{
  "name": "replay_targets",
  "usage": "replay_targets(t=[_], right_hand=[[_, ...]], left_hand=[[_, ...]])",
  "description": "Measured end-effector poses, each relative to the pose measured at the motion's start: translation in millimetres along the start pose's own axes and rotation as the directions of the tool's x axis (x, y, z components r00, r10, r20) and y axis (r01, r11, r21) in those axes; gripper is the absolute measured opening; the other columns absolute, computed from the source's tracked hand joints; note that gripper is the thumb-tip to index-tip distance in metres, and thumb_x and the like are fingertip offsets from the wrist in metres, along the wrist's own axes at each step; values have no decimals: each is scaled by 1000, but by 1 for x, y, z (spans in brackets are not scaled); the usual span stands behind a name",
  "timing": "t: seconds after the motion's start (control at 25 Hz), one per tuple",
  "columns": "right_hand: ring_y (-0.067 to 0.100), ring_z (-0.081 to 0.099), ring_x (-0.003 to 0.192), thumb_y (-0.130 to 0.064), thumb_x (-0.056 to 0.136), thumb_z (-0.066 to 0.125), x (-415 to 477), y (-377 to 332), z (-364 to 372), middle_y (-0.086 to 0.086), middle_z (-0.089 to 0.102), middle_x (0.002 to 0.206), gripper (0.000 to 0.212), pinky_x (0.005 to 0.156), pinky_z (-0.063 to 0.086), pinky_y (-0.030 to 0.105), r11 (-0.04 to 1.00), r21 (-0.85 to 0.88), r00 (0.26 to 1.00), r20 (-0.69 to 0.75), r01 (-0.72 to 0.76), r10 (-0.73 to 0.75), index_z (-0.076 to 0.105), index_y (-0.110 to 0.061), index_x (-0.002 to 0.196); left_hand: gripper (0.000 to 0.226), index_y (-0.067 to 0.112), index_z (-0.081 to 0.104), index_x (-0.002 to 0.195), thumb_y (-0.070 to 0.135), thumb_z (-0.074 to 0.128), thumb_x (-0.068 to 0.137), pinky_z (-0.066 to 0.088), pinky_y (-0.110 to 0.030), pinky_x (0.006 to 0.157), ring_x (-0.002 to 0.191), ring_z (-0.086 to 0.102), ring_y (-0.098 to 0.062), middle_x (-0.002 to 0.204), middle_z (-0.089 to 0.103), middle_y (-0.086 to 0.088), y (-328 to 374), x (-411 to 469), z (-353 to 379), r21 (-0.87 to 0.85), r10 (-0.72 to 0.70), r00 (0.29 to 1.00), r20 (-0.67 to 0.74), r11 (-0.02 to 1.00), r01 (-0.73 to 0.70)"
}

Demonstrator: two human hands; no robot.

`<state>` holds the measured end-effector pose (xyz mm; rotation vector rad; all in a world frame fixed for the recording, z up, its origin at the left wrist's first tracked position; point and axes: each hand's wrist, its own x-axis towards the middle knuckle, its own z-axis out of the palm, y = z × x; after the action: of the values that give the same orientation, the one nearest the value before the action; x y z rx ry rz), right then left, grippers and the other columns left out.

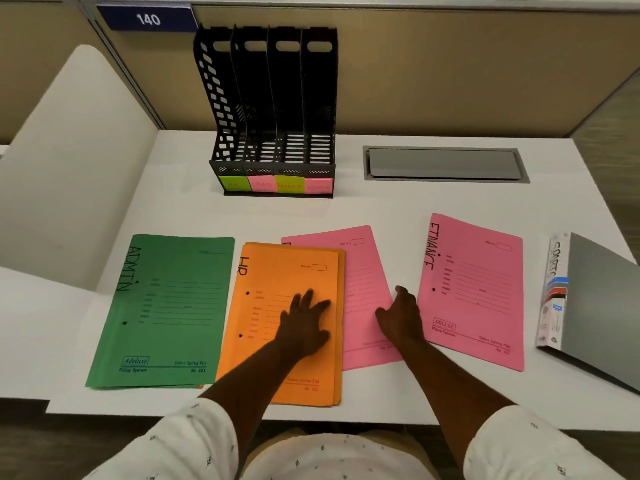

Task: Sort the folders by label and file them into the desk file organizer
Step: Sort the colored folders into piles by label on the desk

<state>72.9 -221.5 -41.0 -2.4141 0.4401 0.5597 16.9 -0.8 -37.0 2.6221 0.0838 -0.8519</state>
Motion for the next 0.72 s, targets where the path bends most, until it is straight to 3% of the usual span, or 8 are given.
replay_targets(t=[0.24, 0.36, 0.48, 0.6, 0.72], right_hand=[[29, 61, 104, -25, 86, 72, 18, -8, -7, 12, 53, 135, 71, 65, 47, 27, 952, 206, 968, 156, -228, 198, 37, -11, 146], [25, 66, 86, -24, 85, 72, 27, -6, -6, 12, 69, 114, 40, 66, 56, 32, 952, 205, 966, 176, -226, 191, 62, -4, 119], [25, 65, 80, -28, 89, 72, 30, -4, -6, 10, 71, 98, 30, 70, 52, 29, 955, 196, 960, 217, -222, 179, 68, -3, 104], [18, 57, 76, -28, 94, 67, 25, -8, -5, 4, 64, 98, 21, 58, 40, 25, 975, 161, 980, 153, -152, 128, 61, -10, 104], [6, 53, 69, -23, 96, 65, 17, -17, -6, 1, 64, 99, 11, 53, 36, 19, 959, 266, 995, 21, -95, 93, 57, -16, 99]], left_hand=[[79, 36, 23, 158, 46, 64, 91, 16, -64, 121, 156, -10, -34, 170, -6, -3, -2, 8, 2, 48, -24, 998, 52, 999, 22], [79, 36, 25, 158, 44, 66, 90, 15, -64, 121, 156, -9, -33, 170, -3, -1, -4, 8, 0, 10, -32, 998, 48, 999, 32], [79, 35, 27, 157, 45, 67, 90, 16, -63, 121, 156, -6, -32, 170, 0, -1, -4, 9, -1, -22, -44, 998, 39, 999, 44], [79, 32, 28, 157, 45, 66, 90, 20, -61, 121, 156, -2, -30, 170, 5, 0, -2, 11, -3, -63, -67, 998, 9, 996, 67], [79, 30, 27, 158, 44, 66, 90, 22, -64, 119, 157, -2, -28, 170, 4, 1, 0, 13, -4, -88, -70, 998, 0, 994, 69]])
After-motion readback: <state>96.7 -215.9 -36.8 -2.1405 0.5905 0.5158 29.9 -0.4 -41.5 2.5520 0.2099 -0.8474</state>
